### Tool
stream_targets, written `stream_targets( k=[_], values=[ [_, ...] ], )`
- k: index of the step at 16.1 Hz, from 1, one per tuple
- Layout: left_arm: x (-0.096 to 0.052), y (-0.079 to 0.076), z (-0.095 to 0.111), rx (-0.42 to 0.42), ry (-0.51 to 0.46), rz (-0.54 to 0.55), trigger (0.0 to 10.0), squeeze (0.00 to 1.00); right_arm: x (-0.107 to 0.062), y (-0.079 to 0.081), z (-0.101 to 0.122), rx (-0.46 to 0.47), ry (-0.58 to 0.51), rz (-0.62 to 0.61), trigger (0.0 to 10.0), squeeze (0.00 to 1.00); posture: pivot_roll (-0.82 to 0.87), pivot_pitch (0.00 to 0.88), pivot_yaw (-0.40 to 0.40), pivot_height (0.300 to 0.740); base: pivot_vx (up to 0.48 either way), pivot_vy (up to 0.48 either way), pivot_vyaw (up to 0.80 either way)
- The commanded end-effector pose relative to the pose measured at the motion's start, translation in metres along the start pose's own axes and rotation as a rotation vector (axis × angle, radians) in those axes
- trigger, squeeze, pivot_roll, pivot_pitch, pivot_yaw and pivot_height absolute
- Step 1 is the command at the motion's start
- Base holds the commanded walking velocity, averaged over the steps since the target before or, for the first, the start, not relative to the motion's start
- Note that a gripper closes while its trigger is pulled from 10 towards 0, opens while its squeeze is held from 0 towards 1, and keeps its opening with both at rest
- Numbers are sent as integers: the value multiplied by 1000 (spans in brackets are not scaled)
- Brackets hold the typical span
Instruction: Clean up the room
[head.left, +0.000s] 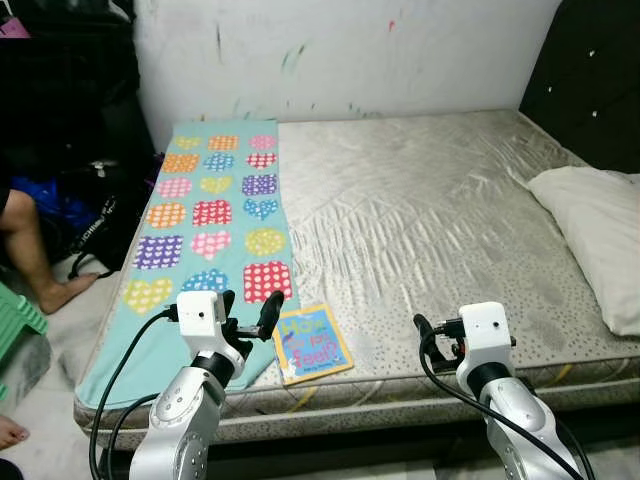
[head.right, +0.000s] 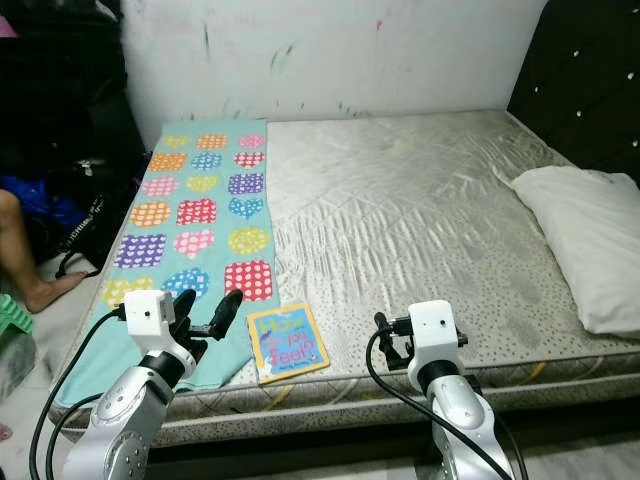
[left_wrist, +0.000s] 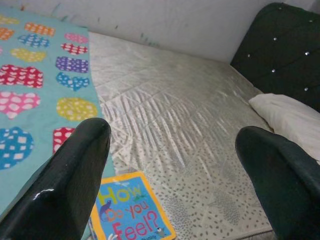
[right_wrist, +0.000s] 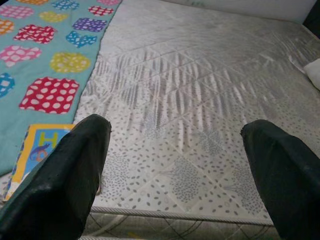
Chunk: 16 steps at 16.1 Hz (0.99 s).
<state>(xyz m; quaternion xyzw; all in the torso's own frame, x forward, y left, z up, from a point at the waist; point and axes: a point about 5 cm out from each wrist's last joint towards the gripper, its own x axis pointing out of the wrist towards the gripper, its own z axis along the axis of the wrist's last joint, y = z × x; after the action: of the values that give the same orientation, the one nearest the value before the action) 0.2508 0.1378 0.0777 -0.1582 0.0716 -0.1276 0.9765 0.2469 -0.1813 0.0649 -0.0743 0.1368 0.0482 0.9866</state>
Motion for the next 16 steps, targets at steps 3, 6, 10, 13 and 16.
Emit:
stream_targets(
  k=[3, 6, 10, 13, 16],
  values=[
    [1, 3, 1, 5, 3, 17, 10000, 0, 1, 1, 3, 2, -11, 9, 10000, 0, -102, 0, 11, 740, 0, 0, 0],
    [1, 4, 0, 3, 5, 28, 10000, 0, 2, 2, 2, 1, -11, 12, 10000, 0, -100, 0, 11, 740, 0, 0, 0],
    [1, 4, 0, -3, 3, 25, 10000, 0, 2, 2, 2, 2, -11, 11, 10000, 0, -100, 0, 14, 740, 0, 0, 0],
    [1, 4, 0, -1, 4, 26, 10000, 0, 2, 2, 2, 2, -11, 10, 10000, 0, -100, 0, 14, 740, 0, 0, 0],
    [1, 4, 0, -5, 7, 27, 10000, 0, 2, 2, 2, 2, -11, 9, 10000, 0, -101, 0, 13, 740, 0, 0, 0]
  ],
)
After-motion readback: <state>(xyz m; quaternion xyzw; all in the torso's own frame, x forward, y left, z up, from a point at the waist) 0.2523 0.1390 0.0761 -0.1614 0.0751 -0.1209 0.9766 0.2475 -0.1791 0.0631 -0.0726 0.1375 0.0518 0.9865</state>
